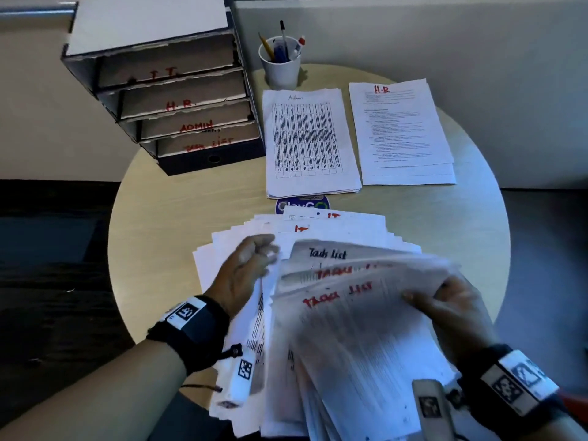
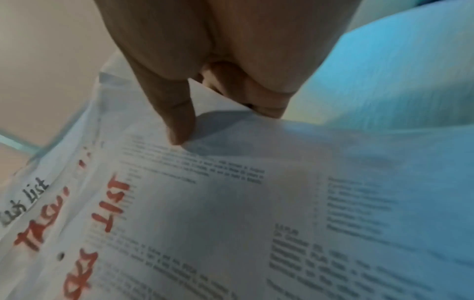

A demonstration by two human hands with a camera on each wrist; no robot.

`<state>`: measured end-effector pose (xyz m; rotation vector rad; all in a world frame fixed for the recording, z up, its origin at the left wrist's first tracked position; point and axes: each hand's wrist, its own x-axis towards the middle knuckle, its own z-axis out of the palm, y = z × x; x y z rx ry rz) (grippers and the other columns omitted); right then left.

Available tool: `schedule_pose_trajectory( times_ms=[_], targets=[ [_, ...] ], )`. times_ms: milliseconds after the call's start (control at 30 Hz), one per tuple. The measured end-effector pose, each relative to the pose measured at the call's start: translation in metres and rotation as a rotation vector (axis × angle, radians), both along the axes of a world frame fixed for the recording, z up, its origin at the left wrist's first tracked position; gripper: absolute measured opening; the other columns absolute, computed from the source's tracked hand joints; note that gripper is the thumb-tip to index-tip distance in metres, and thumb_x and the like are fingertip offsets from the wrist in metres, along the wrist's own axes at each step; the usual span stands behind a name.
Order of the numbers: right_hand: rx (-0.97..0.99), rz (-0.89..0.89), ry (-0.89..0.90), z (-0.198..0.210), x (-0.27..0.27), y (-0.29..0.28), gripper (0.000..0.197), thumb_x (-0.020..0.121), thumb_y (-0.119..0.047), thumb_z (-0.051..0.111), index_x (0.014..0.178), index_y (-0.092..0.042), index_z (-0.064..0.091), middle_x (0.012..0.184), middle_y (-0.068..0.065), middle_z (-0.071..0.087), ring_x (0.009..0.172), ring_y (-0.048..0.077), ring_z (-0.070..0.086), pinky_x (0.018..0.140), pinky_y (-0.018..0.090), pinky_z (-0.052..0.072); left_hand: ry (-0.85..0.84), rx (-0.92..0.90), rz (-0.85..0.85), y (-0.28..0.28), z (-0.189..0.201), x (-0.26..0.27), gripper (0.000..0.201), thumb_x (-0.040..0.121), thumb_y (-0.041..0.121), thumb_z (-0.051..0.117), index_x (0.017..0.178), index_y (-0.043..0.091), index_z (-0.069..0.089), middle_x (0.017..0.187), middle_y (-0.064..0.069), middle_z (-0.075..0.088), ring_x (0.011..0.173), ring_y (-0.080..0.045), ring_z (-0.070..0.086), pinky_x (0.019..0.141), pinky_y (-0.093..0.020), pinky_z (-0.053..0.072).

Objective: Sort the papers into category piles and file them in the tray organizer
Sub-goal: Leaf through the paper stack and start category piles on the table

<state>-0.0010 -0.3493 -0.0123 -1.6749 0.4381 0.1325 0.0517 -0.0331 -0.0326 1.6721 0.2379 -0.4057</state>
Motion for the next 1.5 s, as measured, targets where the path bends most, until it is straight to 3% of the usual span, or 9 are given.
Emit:
schedule_pose_trajectory(
  times_ms=[133,233,500,667,800,967,1233,1367,1500],
  targets=[
    [0.121,-0.180,0.039,0.004,0.025,0.015,0.034,0.076,0.017,0.067,0.102,-0.003,0.062,0.092,0.018,0.072,0.074,0.024,0.070,0.069,0.037,0.059,0.268,-0.301,0.090,-0.023,0.000,-0.020,0.042,0.094,0.046,0.047,0.100,0.016,0.075,0.096,-0.014,0.073,0.088,-0.025,0.068,0.093,-0.039,0.043],
    [0.209,-0.307,0.071,0.004,0.043,0.026,0.038,0.080,0.015,0.064,0.115,0.002,0.056,0.098,0.021,0.070,0.065,0.020,0.070,0.056,0.030,0.057,0.339,-0.381,0.168,-0.030,-0.006,-0.022,0.059,0.087,0.054,0.058,0.129,0.013,0.064,0.130,-0.012,0.064,0.114,-0.024,0.063,0.106,-0.041,0.042],
    [0.524,-0.443,0.267,0.004,0.059,0.030,0.046,0.082,0.013,0.060,0.123,-0.009,0.054,0.102,0.020,0.073,0.085,0.039,0.072,0.071,0.062,0.054,0.144,0.217,-0.177,-0.026,0.012,-0.023,0.032,0.084,0.018,0.067,0.116,0.022,0.063,0.105,0.010,0.075,0.095,-0.012,0.071,0.095,-0.042,0.055],
    [-0.453,-0.285,-0.127,0.035,0.050,0.032,0.077,0.071,-0.015,0.079,0.139,-0.022,0.044,0.131,0.007,0.055,0.116,0.019,0.055,0.105,0.035,0.043,-0.050,0.602,-0.344,-0.015,0.050,-0.009,0.025,0.089,0.030,0.065,0.111,0.021,0.058,0.107,0.001,0.069,0.094,-0.021,0.064,0.086,-0.033,0.052],
    [-1.036,0.490,-0.862,0.102,0.043,0.063,0.063,0.071,-0.025,0.073,0.131,-0.020,0.053,0.126,0.004,0.059,0.126,0.025,0.049,0.111,0.049,0.031,-0.351,0.983,-0.649,-0.032,0.106,0.004,0.015,0.092,0.031,0.054,0.093,0.019,0.046,0.094,-0.010,0.064,0.087,-0.034,0.059,0.069,-0.036,0.046],
    [-1.324,0.902,-0.435,0.133,0.066,0.085,0.013,0.085,-0.023,0.056,0.098,-0.025,0.058,0.095,0.004,0.067,0.092,0.029,0.064,0.068,0.031,0.040,-0.665,1.166,-0.765,-0.054,0.166,0.016,0.012,0.088,0.023,0.056,0.100,0.023,0.055,0.103,-0.005,0.067,0.094,-0.032,0.060,0.065,-0.034,0.039],
    [-0.425,0.420,-0.205,0.113,0.080,0.027,0.014,0.062,-0.030,0.076,0.070,-0.039,0.069,0.062,-0.007,0.067,0.063,0.016,0.065,0.063,0.032,0.052,-0.491,0.700,0.416,0.028,0.144,0.009,0.063,0.074,0.029,0.080,0.129,0.023,0.048,0.126,0.001,0.054,0.122,-0.019,0.046,0.100,-0.025,0.039],
    [-0.151,0.323,-0.306,0.122,0.073,0.037,0.017,0.073,-0.016,0.080,0.084,-0.024,0.068,0.077,-0.007,0.075,0.073,0.011,0.072,0.068,0.031,0.056,-0.025,-0.233,0.303,0.015,0.117,-0.008,0.042,0.078,0.037,0.077,0.108,0.012,0.061,0.095,-0.002,0.068,0.084,-0.020,0.063,0.076,-0.032,0.044],
    [-0.163,0.156,-0.453,0.118,0.063,0.059,0.043,0.065,-0.030,0.084,0.099,-0.034,0.058,0.097,-0.006,0.072,0.090,0.016,0.071,0.076,0.036,0.058,-0.322,-0.186,0.341,-0.017,0.142,-0.011,0.026,0.096,0.002,0.057,0.121,-0.005,0.060,0.091,-0.007,0.075,0.088,-0.026,0.071,0.068,-0.020,0.054]
  ],
)
